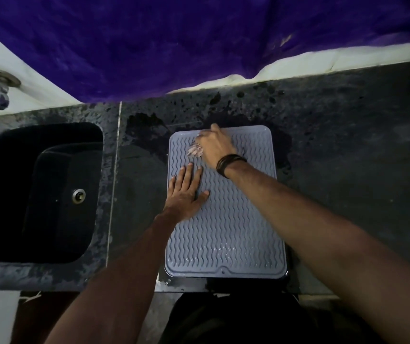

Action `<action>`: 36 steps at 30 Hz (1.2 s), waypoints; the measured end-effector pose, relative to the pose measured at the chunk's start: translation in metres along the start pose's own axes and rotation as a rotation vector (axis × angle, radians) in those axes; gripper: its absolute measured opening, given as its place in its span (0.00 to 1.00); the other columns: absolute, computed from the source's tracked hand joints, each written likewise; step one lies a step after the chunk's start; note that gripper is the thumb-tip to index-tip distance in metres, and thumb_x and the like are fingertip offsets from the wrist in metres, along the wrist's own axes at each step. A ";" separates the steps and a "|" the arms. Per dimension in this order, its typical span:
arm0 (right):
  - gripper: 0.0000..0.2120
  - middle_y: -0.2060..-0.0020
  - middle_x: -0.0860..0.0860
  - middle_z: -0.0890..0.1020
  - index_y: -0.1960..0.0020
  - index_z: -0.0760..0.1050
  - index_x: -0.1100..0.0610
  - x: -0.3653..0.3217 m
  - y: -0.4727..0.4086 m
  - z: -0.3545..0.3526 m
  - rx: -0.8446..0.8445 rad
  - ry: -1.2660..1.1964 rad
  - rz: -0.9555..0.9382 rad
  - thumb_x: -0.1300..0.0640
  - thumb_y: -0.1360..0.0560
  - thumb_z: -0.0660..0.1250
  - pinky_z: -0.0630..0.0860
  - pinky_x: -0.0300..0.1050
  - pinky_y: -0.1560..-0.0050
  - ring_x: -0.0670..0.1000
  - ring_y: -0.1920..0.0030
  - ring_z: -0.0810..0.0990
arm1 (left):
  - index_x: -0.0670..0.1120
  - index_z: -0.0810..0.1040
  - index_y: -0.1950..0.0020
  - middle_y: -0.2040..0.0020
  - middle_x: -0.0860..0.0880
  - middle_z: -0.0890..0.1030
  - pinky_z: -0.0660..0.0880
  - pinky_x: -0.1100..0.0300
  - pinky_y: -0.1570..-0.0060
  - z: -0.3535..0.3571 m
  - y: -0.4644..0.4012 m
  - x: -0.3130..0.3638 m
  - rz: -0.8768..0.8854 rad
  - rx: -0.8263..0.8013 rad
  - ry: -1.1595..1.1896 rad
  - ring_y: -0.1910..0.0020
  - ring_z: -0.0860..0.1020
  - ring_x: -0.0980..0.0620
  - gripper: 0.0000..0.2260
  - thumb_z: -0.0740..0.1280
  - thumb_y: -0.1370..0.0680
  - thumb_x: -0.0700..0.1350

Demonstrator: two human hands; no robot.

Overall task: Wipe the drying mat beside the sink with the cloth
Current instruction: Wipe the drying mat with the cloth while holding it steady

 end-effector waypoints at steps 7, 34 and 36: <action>0.16 0.45 0.56 0.80 0.40 0.75 0.59 0.017 0.004 -0.001 0.044 0.009 0.181 0.58 0.27 0.65 0.71 0.53 0.41 0.60 0.40 0.69 | 0.61 0.29 0.21 0.22 0.55 0.25 0.26 0.55 0.28 -0.001 0.000 0.000 -0.009 -0.054 0.008 0.26 0.23 0.56 0.34 0.50 0.17 0.65; 0.23 0.35 0.55 0.74 0.33 0.70 0.58 0.025 0.047 0.011 0.031 -0.054 0.204 0.62 0.27 0.66 0.67 0.55 0.34 0.61 0.34 0.64 | 0.64 0.24 0.27 0.28 0.59 0.21 0.28 0.54 0.27 -0.003 0.000 0.001 -0.034 -0.080 0.022 0.26 0.24 0.57 0.34 0.50 0.17 0.66; 0.24 0.35 0.54 0.74 0.33 0.71 0.57 0.021 0.067 0.015 0.006 -0.045 0.184 0.58 0.28 0.68 0.67 0.54 0.33 0.60 0.34 0.64 | 0.63 0.25 0.25 0.27 0.58 0.22 0.29 0.53 0.26 -0.003 0.000 0.001 -0.030 -0.083 0.028 0.25 0.24 0.56 0.34 0.50 0.17 0.66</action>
Point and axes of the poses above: each hand's wrist, its own y-axis away from the middle knuckle, its own z-axis out of the palm, x = y × z, the point moved 1 cm from there along -y, towards the middle knuckle
